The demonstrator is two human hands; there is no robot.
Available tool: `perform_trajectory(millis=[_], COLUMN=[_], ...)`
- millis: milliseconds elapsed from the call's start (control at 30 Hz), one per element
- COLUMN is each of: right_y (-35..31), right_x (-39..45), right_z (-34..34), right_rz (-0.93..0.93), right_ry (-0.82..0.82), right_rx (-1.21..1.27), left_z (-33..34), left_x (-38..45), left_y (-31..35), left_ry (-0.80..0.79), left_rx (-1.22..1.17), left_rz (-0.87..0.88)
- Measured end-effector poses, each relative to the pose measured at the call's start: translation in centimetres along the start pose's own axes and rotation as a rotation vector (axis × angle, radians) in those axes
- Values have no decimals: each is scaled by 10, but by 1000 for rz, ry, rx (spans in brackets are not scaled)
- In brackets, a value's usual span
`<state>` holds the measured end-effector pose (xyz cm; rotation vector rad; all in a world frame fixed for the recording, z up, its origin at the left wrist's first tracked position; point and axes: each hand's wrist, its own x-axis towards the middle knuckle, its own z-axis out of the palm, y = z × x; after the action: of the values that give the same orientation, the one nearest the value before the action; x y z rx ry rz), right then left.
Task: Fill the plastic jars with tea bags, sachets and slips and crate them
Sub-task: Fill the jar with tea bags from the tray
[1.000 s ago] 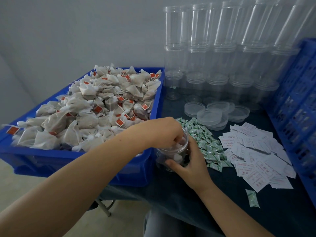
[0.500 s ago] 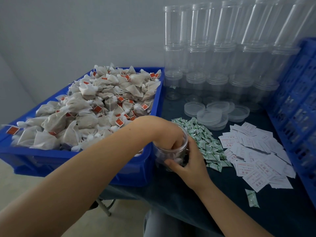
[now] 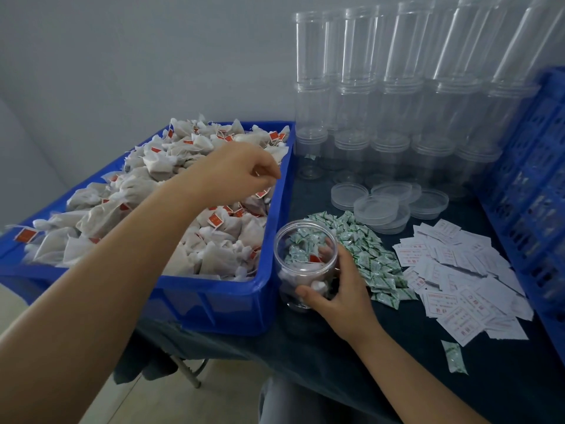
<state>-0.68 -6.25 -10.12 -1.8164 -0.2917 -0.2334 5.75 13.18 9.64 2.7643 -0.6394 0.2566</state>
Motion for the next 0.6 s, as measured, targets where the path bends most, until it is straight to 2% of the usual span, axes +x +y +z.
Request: perform_trajectory(millis=[100,300,467,600], right_y=[-2,-4,-5,-5], right_x=[-1,-1,-1,-1], right_z=[-1,-1,0,-1], right_rz=[3,10,8,12], right_ry=[-4,-4,-3,-7], right_rx=[-4,1,12,18], left_z=[19,57,78,80], left_x=[-2,-3,0,2], left_y=[-16,-58,-65,-64], left_ry=[5,-79,-248,-358], left_rx=[54,171,372,363], left_rz=[-58,-300,-312,-412])
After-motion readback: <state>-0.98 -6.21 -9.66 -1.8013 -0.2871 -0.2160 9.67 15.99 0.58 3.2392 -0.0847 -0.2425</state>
